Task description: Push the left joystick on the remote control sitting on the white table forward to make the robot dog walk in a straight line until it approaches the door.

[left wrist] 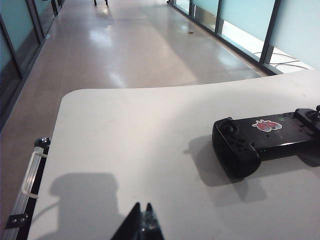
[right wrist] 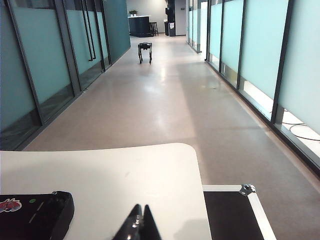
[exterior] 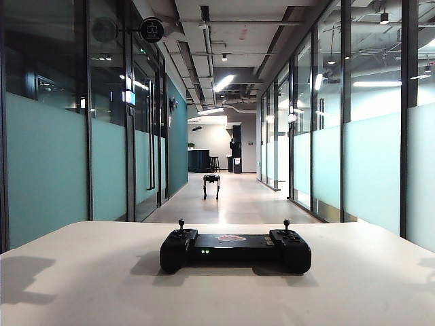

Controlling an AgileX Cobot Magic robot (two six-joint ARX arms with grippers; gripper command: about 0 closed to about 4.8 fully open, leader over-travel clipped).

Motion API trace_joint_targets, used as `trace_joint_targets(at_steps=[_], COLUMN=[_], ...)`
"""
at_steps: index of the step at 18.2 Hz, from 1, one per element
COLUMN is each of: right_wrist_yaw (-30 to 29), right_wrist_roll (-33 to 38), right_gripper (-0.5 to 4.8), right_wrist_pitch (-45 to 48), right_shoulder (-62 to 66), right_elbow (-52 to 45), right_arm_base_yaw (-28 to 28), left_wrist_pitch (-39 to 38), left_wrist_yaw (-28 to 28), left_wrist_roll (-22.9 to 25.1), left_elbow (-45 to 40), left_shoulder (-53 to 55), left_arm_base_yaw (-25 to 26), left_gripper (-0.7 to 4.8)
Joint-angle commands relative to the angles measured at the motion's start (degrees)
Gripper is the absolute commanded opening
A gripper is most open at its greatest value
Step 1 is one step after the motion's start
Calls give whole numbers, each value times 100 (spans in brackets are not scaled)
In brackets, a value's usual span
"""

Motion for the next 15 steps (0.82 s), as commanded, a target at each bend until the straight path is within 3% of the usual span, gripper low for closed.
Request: trace_joint_targets(at_steps=[1,8,12,15], right_wrist_yaw=[17,20,17,17], right_wrist_roll=[20,22,22,22], right_gripper=[3,3,3,3], right_wrist_pitch=[83,81,74,70], right_shoulder=[-20,-20,-20,-20], right_elbow=[-52,-52,-52,-52], right_arm_base_yaw=[2,2,2,2], left_wrist_pitch=[44,197,157,-81], left_wrist_yaw=[-2,-195,551,599], left_wrist_roll=[0,0,2,17], left_elbow=[15,15,15,15], left_shoulder=[0,-555,-1325,-1626], left_arm_base_yaw=[-4,81,765,1091], left_gripper=[-5,-5,-4,-4])
